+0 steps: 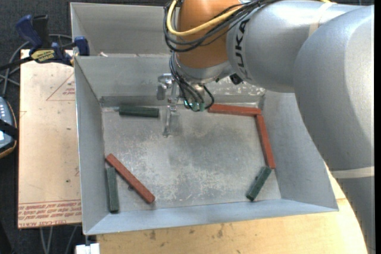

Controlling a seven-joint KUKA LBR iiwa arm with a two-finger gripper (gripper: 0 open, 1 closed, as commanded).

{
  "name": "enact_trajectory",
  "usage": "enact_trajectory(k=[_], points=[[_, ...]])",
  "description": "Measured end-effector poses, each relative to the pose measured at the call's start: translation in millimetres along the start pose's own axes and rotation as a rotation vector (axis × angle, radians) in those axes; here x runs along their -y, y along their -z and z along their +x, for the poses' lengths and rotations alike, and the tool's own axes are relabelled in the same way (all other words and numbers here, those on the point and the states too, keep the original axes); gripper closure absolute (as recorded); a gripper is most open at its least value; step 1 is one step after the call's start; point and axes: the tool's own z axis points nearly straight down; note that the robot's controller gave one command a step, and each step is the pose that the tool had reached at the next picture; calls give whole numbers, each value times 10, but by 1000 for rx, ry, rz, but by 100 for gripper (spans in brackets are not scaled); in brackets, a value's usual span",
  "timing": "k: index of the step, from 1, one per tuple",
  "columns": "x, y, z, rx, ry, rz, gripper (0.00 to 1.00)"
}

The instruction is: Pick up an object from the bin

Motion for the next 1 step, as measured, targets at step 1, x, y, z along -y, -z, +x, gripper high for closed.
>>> enact_trajectory(k=[1], points=[[-8,-687,-6,4,-187,-1,0]])
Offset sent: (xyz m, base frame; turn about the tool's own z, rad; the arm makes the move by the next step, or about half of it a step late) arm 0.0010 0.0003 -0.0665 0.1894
